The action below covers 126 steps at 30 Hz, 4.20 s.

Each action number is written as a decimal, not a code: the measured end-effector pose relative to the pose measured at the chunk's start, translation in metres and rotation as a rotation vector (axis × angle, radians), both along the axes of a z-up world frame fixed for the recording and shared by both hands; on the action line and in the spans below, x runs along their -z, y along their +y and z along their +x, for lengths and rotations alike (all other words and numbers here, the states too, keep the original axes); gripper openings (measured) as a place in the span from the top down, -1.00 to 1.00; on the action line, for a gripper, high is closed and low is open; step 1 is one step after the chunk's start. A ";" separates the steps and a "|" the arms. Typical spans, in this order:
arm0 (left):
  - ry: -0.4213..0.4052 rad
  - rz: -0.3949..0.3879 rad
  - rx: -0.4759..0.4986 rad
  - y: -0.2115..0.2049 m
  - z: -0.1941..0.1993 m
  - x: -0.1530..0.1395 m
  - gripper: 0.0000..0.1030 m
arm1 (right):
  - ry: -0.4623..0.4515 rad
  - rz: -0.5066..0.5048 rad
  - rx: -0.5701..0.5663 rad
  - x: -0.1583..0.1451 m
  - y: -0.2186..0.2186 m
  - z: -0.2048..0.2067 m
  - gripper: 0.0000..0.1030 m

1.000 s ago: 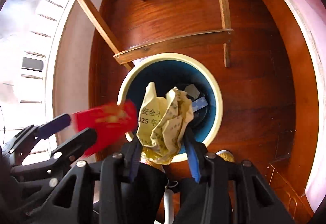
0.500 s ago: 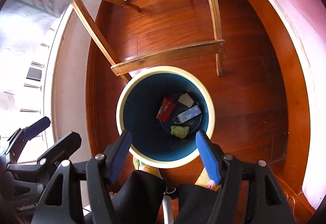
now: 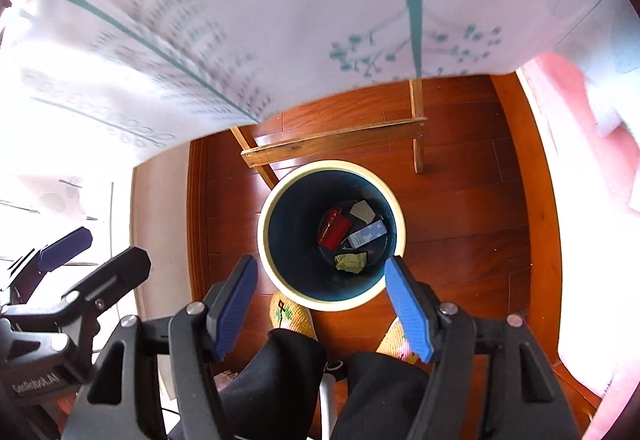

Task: Collect trash
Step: 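Raise both tools and move toward the green wrappers and snack box, then grasp the green crumpled wrapper with the right tool while the left grasps the green box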

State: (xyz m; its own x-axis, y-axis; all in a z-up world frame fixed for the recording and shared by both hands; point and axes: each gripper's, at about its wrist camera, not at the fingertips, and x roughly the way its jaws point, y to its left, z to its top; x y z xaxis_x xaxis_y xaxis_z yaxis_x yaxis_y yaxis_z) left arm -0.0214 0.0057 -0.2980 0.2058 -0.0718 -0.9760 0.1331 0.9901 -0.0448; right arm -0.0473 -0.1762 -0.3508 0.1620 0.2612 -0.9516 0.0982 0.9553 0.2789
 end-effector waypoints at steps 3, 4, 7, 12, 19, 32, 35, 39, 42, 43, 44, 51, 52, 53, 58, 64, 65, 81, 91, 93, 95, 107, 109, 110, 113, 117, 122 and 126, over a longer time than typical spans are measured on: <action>-0.019 0.005 -0.002 -0.002 0.000 -0.031 -0.88 | -0.002 0.006 -0.007 -0.025 -0.002 -0.001 -0.29; -0.026 0.002 -0.002 -0.001 -0.001 -0.043 -0.88 | -0.005 0.005 -0.012 -0.034 -0.003 -0.002 -0.28; -0.055 -0.008 -0.001 -0.002 0.000 -0.075 -0.88 | -0.026 0.009 -0.035 -0.062 -0.003 -0.005 -0.29; -0.108 -0.048 0.010 -0.001 0.005 -0.126 -0.88 | -0.090 -0.012 -0.046 -0.114 -0.005 -0.007 -0.29; -0.178 -0.103 0.071 -0.004 0.025 -0.192 -0.87 | -0.256 -0.069 0.004 -0.191 -0.013 0.003 -0.28; -0.341 -0.146 0.297 -0.015 0.071 -0.272 -0.87 | -0.341 -0.122 0.241 -0.269 -0.028 0.024 -0.28; -0.363 -0.153 0.330 -0.021 0.085 -0.279 -0.87 | -0.345 -0.144 0.291 -0.276 -0.029 0.025 -0.28; -0.380 -0.167 0.357 -0.033 0.106 -0.286 -0.87 | -0.337 -0.160 0.350 -0.280 -0.040 0.034 -0.28; -0.387 -0.158 0.363 -0.048 0.123 -0.288 -0.87 | -0.333 -0.175 0.376 -0.282 -0.053 0.051 -0.28; -0.387 -0.159 0.363 -0.052 0.128 -0.289 -0.87 | -0.332 -0.174 0.380 -0.282 -0.059 0.059 -0.28; -0.388 -0.159 0.361 -0.058 0.134 -0.289 -0.87 | -0.332 -0.172 0.383 -0.281 -0.064 0.067 -0.28; -0.371 -0.086 0.325 -0.105 0.174 -0.278 -0.87 | -0.290 -0.146 0.326 -0.252 -0.112 0.147 -0.28; -0.364 -0.075 0.315 -0.111 0.180 -0.276 -0.87 | -0.273 -0.130 0.315 -0.244 -0.118 0.159 -0.28; -0.353 -0.066 0.306 -0.119 0.186 -0.273 -0.87 | -0.255 -0.110 0.304 -0.236 -0.124 0.171 -0.28; -0.287 -0.032 0.255 -0.148 0.214 -0.260 -0.87 | -0.178 -0.063 0.207 -0.200 -0.138 0.222 -0.28; -0.223 -0.002 0.211 -0.172 0.235 -0.241 -0.87 | -0.100 0.000 0.086 -0.167 -0.146 0.248 0.12; -0.216 0.000 0.214 -0.177 0.238 -0.238 -0.87 | -0.120 0.005 0.063 -0.169 -0.147 0.247 0.18; -0.146 0.090 0.460 -0.295 0.268 -0.181 -0.87 | -0.097 0.103 0.124 -0.169 -0.229 0.210 0.40; -0.027 0.057 0.458 -0.306 0.299 -0.157 -0.61 | -0.115 0.132 0.166 -0.168 -0.250 0.210 0.40; 0.006 0.041 0.448 -0.302 0.305 -0.153 -0.55 | -0.118 0.139 0.167 -0.167 -0.250 0.209 0.40; 0.037 0.035 0.447 -0.298 0.310 -0.148 -0.42 | -0.122 0.148 0.171 -0.166 -0.250 0.211 0.41; 0.172 -0.065 0.468 -0.302 0.322 -0.125 0.09 | -0.131 0.164 0.169 -0.165 -0.249 0.213 0.41; 0.193 -0.084 0.460 -0.302 0.320 -0.125 0.50 | -0.132 0.162 0.170 -0.165 -0.249 0.213 0.41; 0.186 -0.085 0.451 -0.301 0.318 -0.127 0.51 | -0.132 0.160 0.172 -0.165 -0.248 0.212 0.41; 0.132 -0.056 0.433 -0.294 0.304 -0.134 0.55 | -0.133 0.159 0.172 -0.167 -0.245 0.212 0.43; 0.058 -0.055 0.413 -0.277 0.276 -0.155 0.55 | -0.148 0.152 0.162 -0.175 -0.233 0.205 0.44; -0.041 -0.047 0.406 -0.246 0.238 -0.182 0.55 | -0.178 0.140 0.154 -0.192 -0.209 0.189 0.44; -0.093 -0.063 0.403 -0.210 0.205 -0.201 0.55 | -0.208 0.121 0.151 -0.210 -0.182 0.169 0.44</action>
